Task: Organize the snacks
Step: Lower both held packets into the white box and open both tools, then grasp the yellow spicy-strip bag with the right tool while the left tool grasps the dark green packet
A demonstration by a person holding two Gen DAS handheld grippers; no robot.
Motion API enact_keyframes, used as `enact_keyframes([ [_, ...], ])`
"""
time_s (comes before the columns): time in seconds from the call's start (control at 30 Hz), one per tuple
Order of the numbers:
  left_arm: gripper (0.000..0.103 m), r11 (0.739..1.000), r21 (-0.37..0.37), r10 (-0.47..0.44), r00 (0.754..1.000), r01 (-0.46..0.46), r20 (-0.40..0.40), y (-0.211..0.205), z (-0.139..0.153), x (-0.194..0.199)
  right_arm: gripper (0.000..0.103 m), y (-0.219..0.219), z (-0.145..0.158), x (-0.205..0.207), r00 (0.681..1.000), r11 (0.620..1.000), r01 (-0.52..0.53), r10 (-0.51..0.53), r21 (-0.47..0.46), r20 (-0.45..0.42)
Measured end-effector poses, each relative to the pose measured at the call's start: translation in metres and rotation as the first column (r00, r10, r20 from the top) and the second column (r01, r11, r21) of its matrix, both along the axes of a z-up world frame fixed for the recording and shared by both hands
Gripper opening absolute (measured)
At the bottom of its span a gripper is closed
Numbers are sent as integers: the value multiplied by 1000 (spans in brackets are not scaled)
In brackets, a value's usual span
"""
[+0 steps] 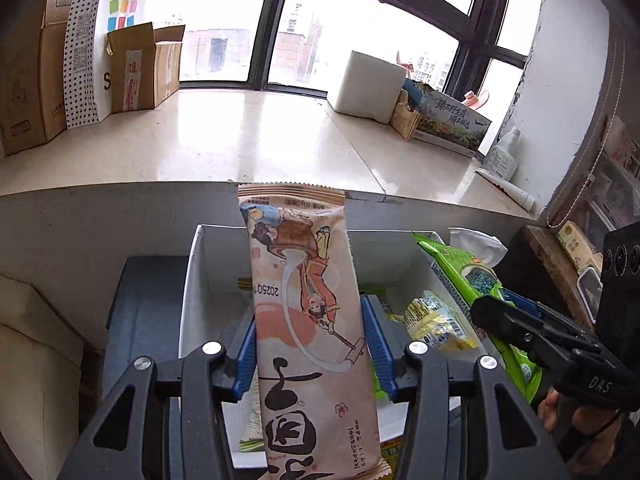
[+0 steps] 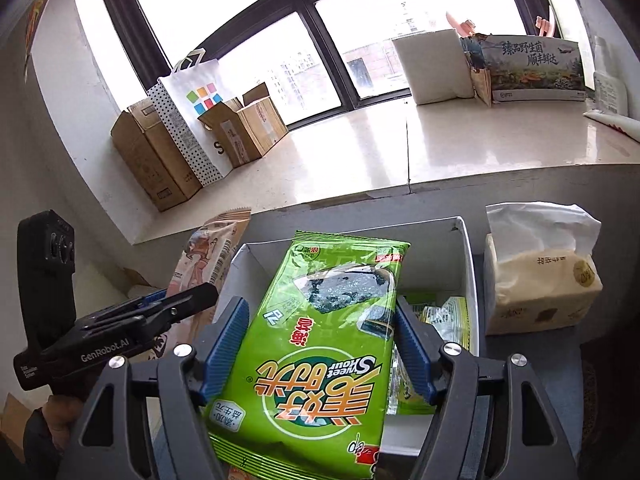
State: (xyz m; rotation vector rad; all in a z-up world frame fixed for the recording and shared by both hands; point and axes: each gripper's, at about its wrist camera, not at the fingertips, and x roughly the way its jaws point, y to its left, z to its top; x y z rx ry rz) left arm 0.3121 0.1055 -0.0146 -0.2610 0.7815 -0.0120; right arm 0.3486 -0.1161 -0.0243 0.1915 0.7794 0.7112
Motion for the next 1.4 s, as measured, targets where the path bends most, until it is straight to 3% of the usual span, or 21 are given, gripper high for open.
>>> enact_keyframes([
  [0.03, 57, 1000, -12, 0, 1000, 0, -19, 4, -8, 7, 80, 4, -2, 6, 1000, 1000, 5, -5, 1, -22],
  [0.1, 79, 1000, -23, 12, 999, -13, -52, 10, -21, 13, 101, 11, -8, 17, 998, 999, 16, -18, -29, -65],
  [0.13, 92, 999, -32, 15, 999, -17, -51, 13, -25, 11, 102, 12, -10, 18, 997, 998, 28, -31, -48, -68],
  [0.2, 101, 998, -51, 22, 999, -24, -34, 18, -27, 3, 103, 7, -11, 14, 998, 999, 36, -37, -26, -46],
  [0.27, 102, 998, -54, 13, 1000, -15, -28, 20, -27, -5, 103, 0, -12, 8, 998, 999, 41, -41, 3, -37],
  [0.5, 103, 999, 42, -26, 1000, 25, 16, 10, -1, -38, 103, -17, -6, -6, 998, 998, 67, -67, 15, -14],
  [0.7, 103, 988, 140, -76, 993, 63, 89, -11, 23, -91, 103, -31, 17, -52, 996, 999, 37, -40, 37, 75],
  [0.83, 103, 986, 117, -131, 984, 117, 120, -19, 27, -134, 103, -41, 16, -93, 994, 999, -14, 11, 32, 110],
  [0.97, 103, 992, 108, -85, 987, 71, 135, -24, 17, -181, 103, -45, -6, -135, 993, 998, -57, 60, -27, 102],
  [1.17, 103, 998, 30, -63, 989, 59, 135, -36, -15, -253, 103, -33, -58, -186, 994, 984, -85, 94, -159, 52],
  [1.4, 103, 997, 52, -59, 992, 53, 111, -45, -30, -288, 103, -7, -87, -185, 992, 966, -123, 125, -227, -7],
])
